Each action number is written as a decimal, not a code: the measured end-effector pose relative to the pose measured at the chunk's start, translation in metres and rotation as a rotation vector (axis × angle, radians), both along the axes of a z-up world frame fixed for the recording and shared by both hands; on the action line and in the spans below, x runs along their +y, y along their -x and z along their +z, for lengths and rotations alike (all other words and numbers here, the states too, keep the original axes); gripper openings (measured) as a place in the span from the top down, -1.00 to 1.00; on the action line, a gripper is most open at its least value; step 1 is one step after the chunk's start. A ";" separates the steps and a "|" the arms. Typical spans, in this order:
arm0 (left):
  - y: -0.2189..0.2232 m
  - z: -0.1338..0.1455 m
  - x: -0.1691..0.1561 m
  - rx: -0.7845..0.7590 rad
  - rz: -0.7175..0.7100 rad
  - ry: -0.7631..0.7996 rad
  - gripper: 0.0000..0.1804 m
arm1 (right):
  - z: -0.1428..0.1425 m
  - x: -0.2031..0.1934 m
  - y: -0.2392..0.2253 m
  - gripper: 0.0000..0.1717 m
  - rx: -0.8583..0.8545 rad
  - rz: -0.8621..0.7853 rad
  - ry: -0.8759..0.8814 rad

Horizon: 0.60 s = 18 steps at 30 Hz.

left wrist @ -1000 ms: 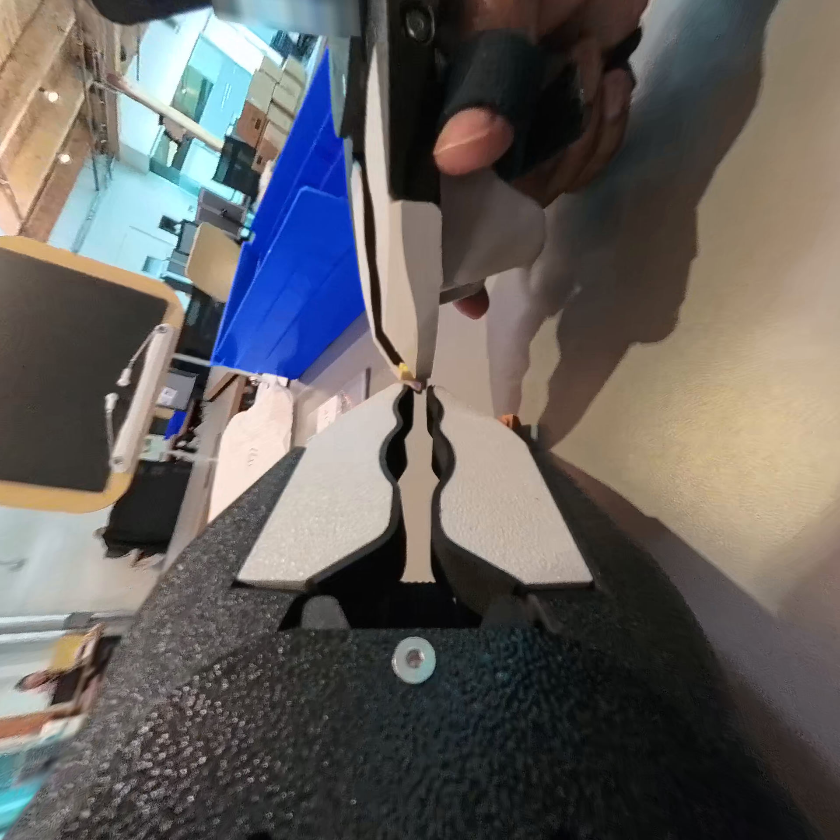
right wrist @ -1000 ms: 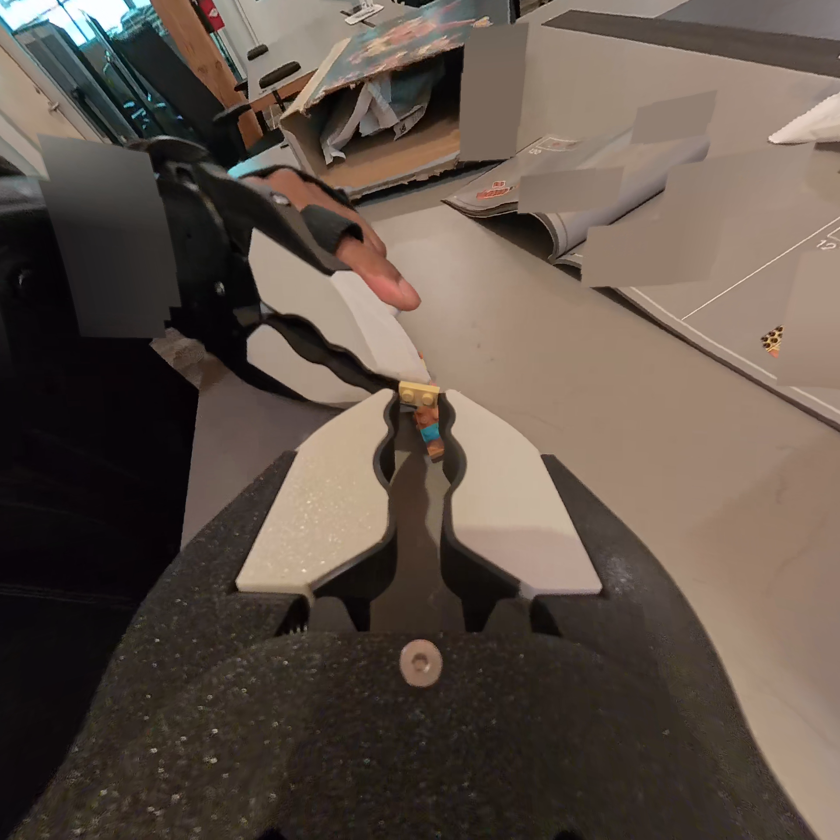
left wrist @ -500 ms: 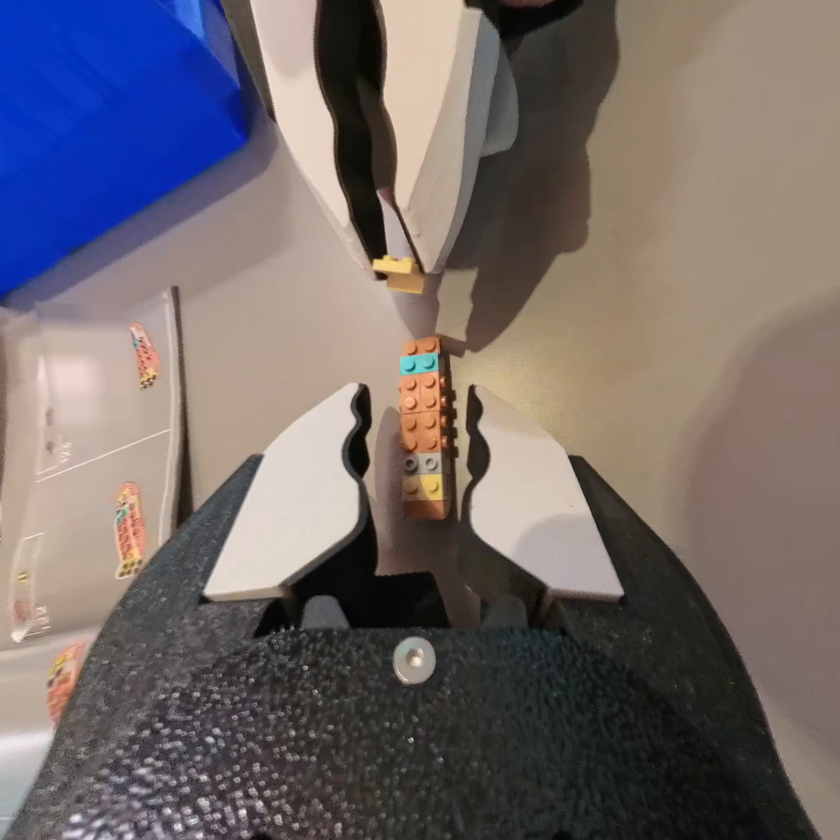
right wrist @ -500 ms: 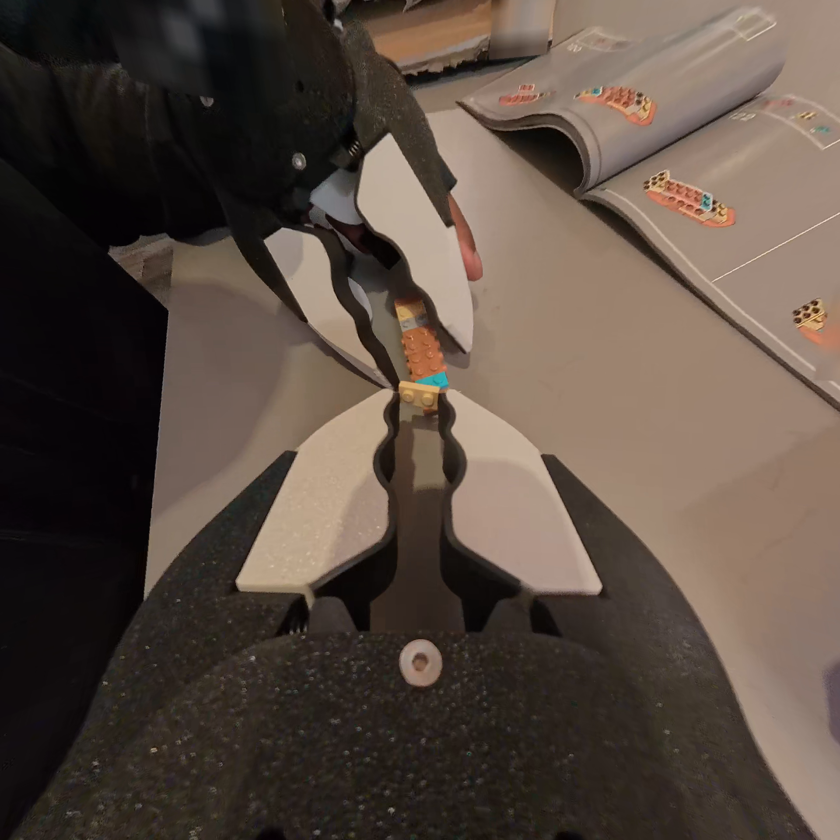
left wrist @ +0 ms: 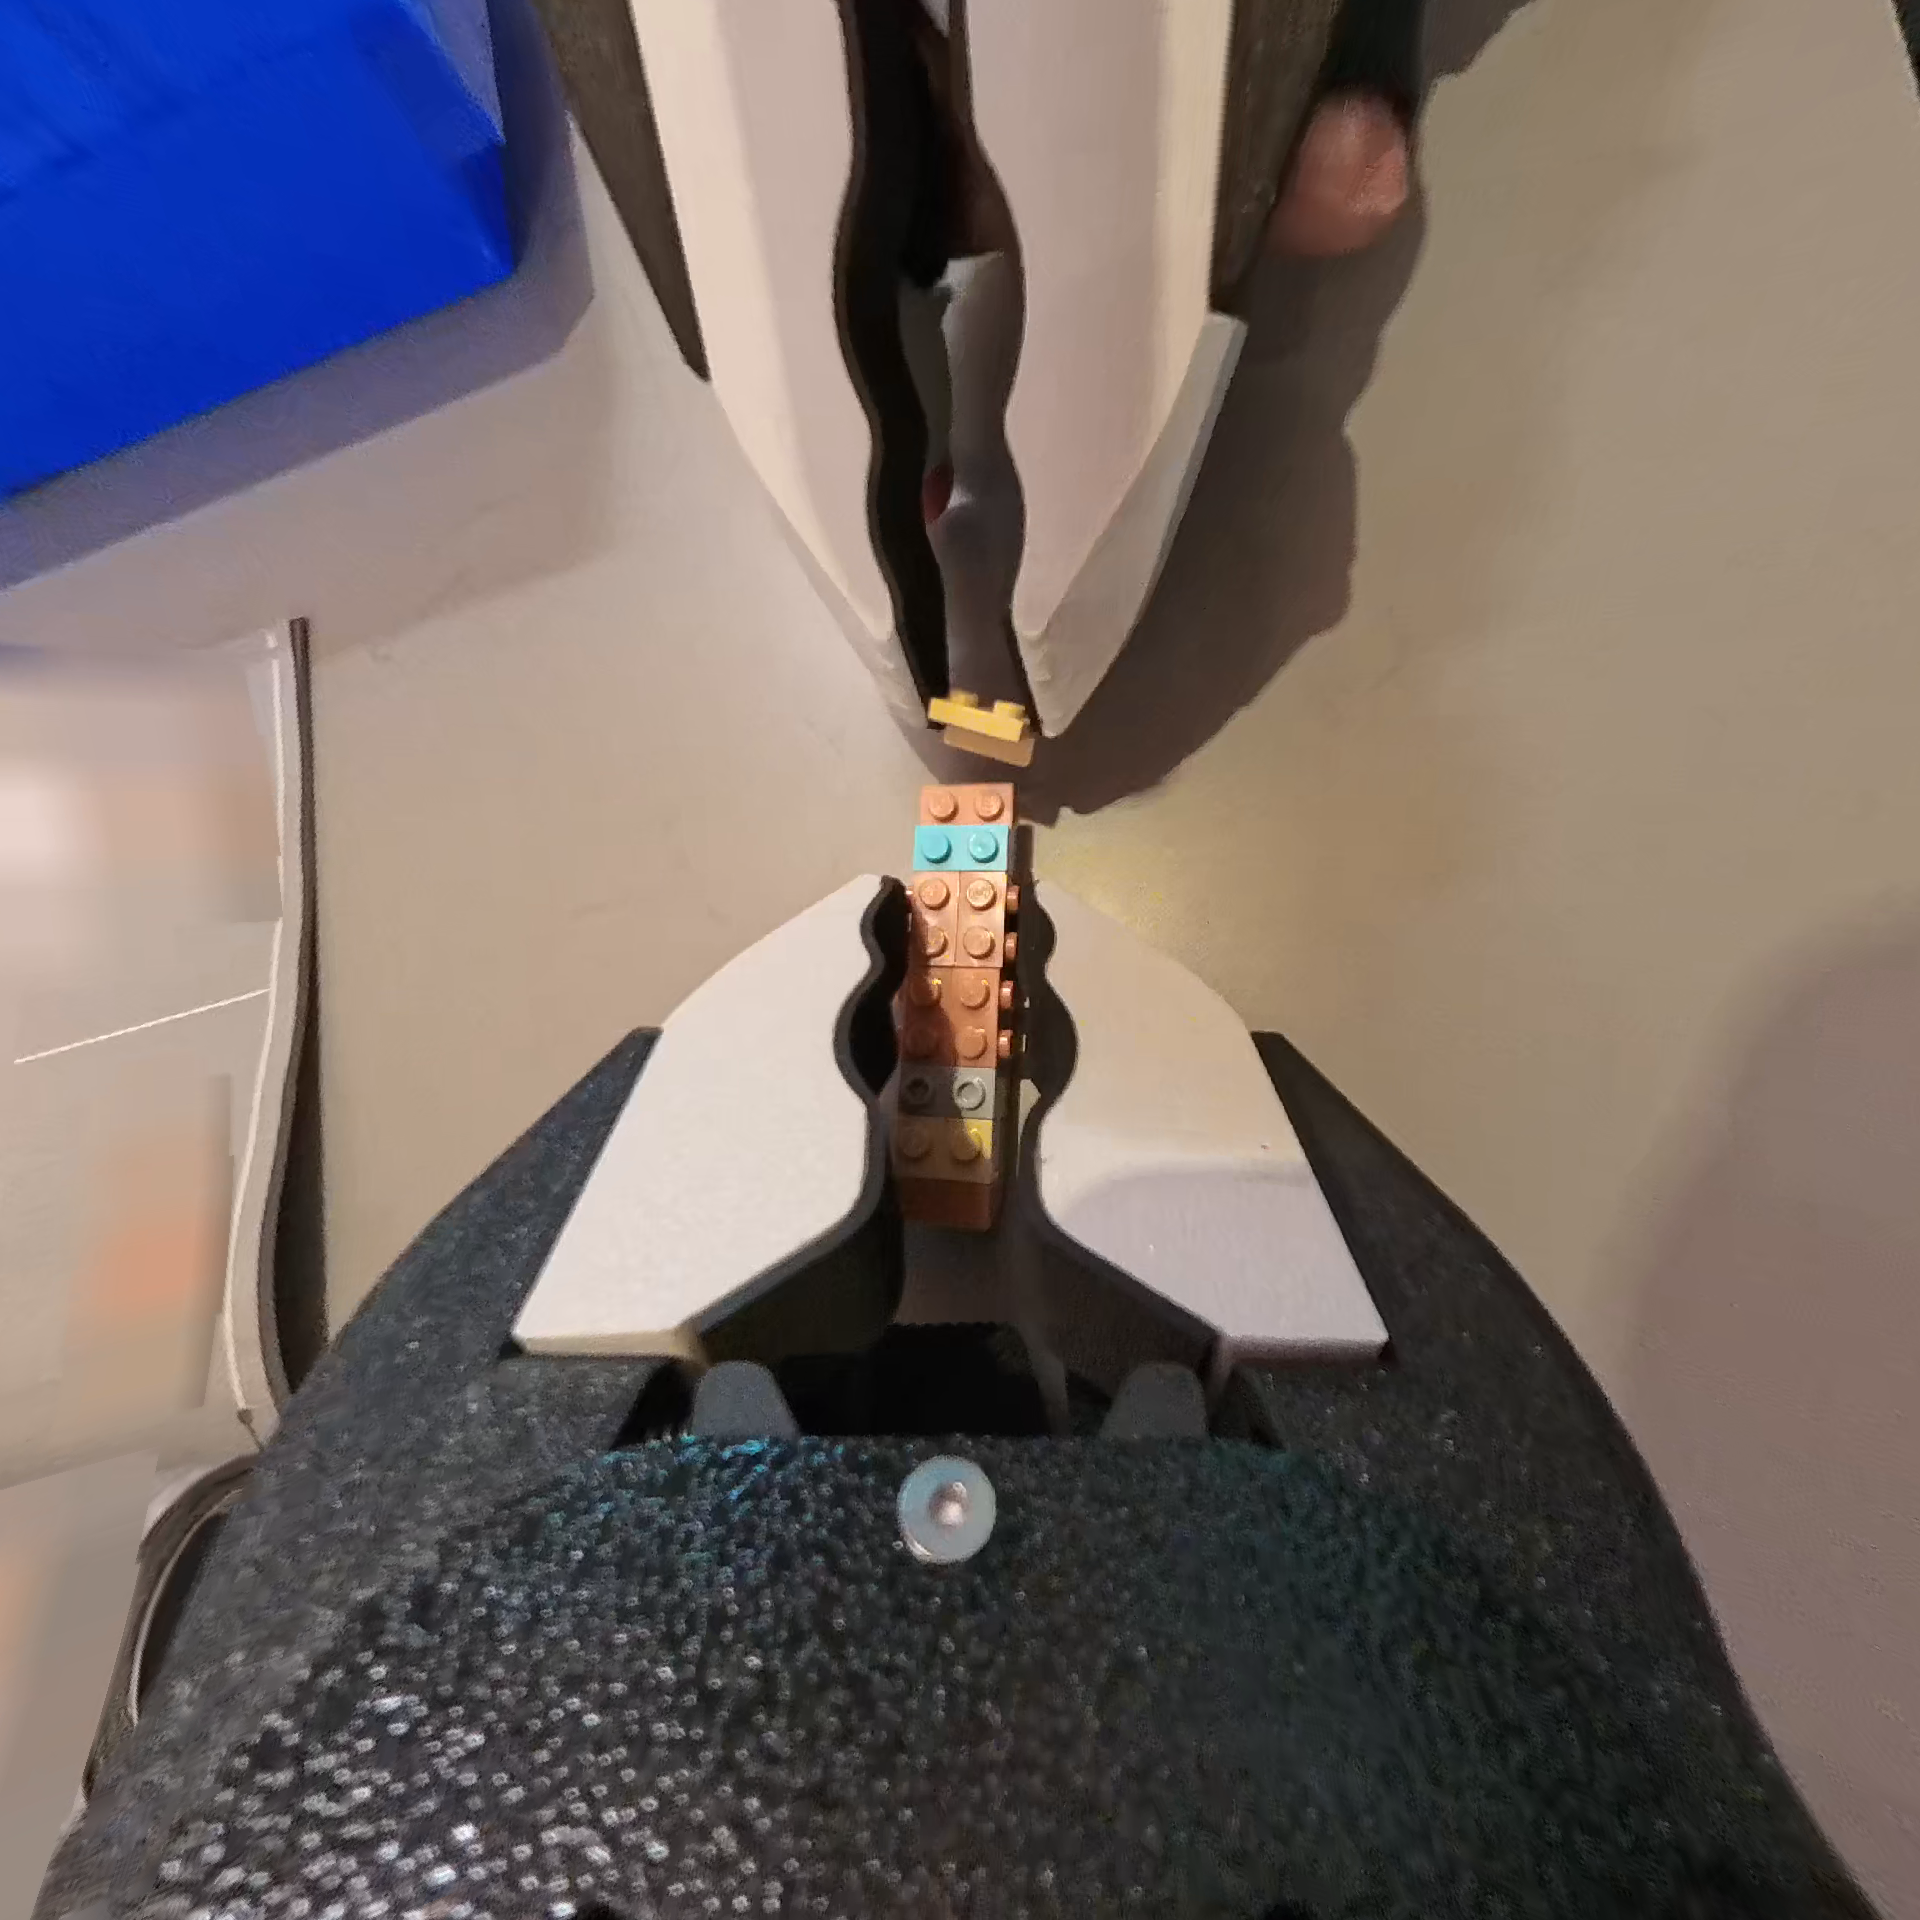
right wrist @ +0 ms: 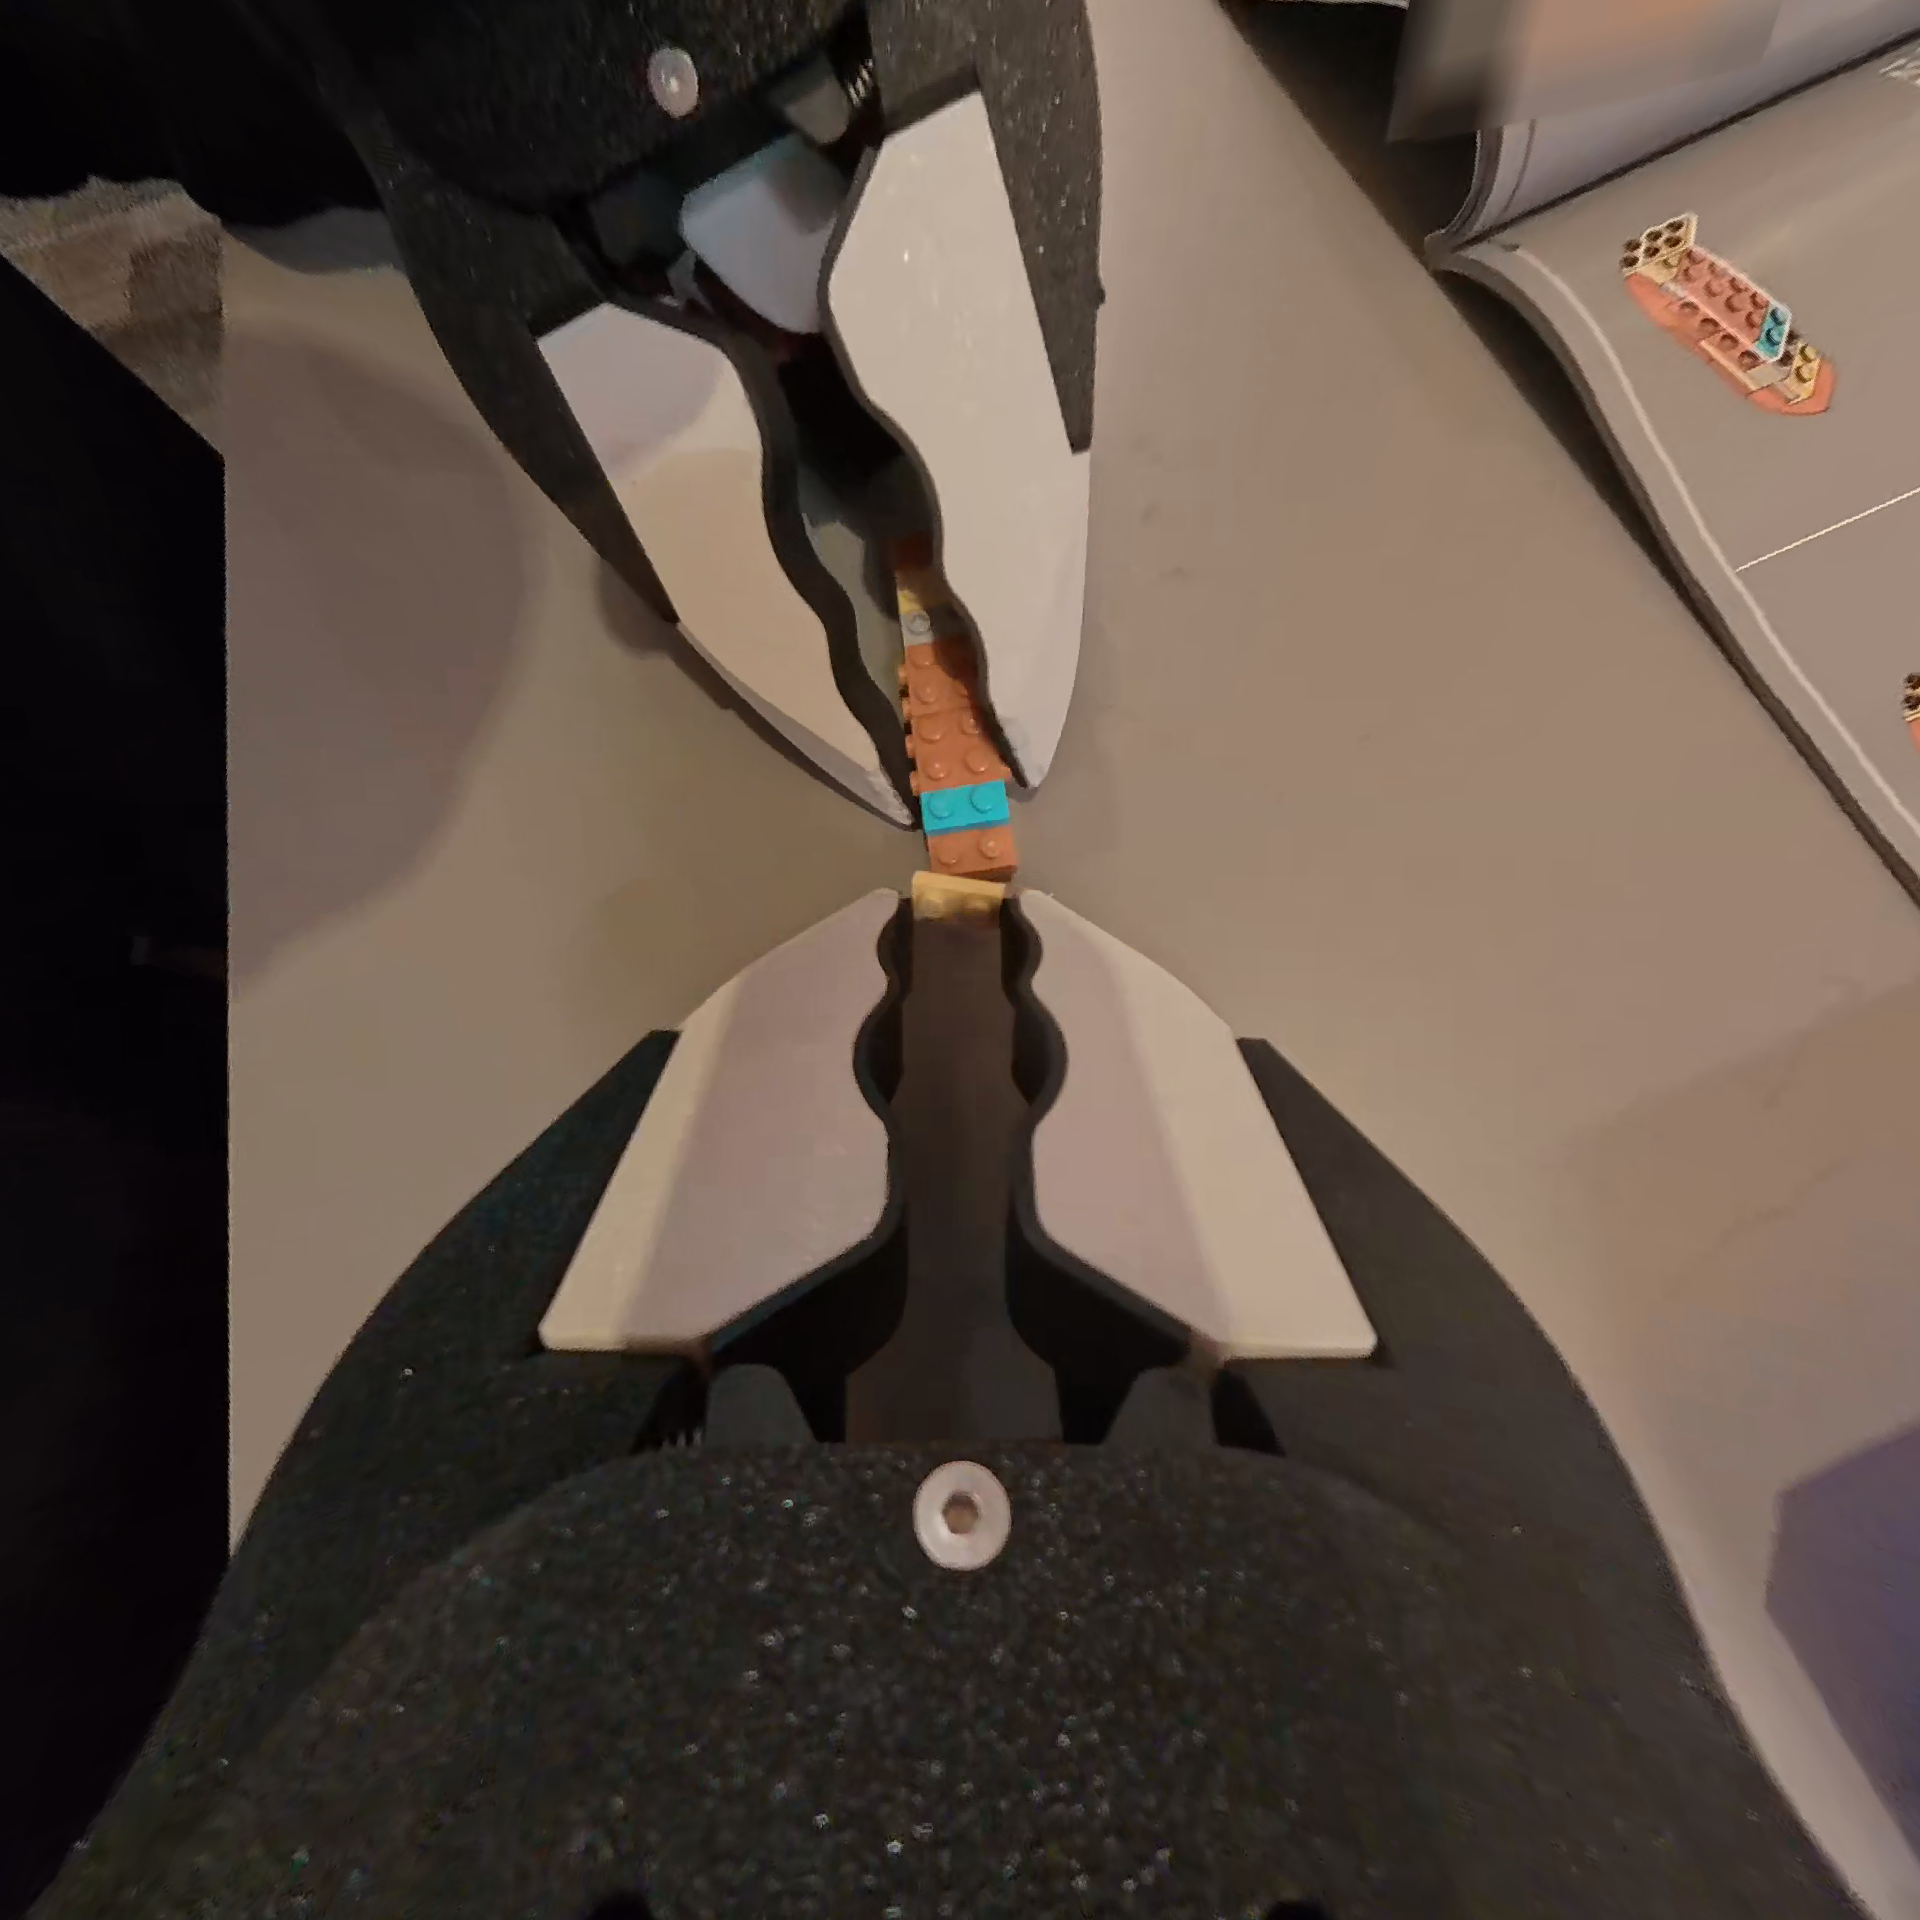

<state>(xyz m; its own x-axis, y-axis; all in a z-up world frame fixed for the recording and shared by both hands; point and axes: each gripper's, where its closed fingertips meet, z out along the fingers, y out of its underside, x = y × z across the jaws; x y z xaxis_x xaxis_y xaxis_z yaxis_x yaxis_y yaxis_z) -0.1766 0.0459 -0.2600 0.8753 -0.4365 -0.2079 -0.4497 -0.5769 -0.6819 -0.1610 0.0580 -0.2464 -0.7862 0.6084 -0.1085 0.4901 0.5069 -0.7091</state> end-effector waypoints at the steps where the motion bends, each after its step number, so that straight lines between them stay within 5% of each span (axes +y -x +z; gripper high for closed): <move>1: -0.002 0.000 0.000 0.001 -0.009 -0.004 0.78 | -0.001 0.000 0.000 0.81 -0.002 0.004 -0.011; 18: -0.013 0.000 0.000 0.066 -0.080 -0.009 0.78 | -0.003 -0.006 -0.006 0.81 0.031 0.055 -0.078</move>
<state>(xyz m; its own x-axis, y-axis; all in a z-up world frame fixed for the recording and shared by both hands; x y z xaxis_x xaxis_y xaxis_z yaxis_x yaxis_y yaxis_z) -0.1637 0.0457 -0.2597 0.8222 -0.5022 -0.2681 -0.5379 -0.5311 -0.6547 -0.1547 0.0516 -0.2490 -0.8210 0.5698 -0.0371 0.4382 0.5871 -0.6807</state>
